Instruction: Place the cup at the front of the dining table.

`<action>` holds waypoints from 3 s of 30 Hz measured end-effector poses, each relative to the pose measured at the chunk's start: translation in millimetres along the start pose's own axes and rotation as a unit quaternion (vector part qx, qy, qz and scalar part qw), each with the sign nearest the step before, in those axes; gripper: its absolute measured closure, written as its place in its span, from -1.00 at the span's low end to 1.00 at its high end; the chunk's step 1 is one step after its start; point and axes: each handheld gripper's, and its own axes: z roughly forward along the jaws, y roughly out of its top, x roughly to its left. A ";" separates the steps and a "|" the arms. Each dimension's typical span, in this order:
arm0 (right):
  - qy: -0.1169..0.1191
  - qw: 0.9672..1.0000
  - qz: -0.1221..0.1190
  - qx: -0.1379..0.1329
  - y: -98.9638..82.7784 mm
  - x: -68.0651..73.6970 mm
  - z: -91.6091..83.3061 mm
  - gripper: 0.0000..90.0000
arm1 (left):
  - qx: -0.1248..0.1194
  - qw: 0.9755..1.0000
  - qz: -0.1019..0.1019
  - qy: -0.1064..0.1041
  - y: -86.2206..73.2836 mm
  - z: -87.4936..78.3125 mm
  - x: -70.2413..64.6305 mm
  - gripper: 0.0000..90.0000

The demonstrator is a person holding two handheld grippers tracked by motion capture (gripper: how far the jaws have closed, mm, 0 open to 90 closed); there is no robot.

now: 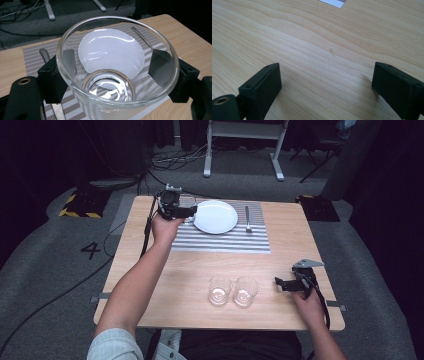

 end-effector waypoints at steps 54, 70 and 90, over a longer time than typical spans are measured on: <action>0.000 1.000 -0.002 0.000 0.2 0.0 0.4 -0.80 | 0.185 0.982 0.031 0.039 -43.3 72.4 16.9 -0.58; 0.002 1.000 0.001 -0.002 0.6 0.7 0.9 -0.81 | 0.133 0.991 0.012 0.022 -41.9 58.4 18.7 -0.66; -0.006 1.000 0.010 0.002 2.9 4.3 3.2 -0.85 | 0.048 0.998 0.042 -0.009 -51.6 -14.7 -9.1 -0.65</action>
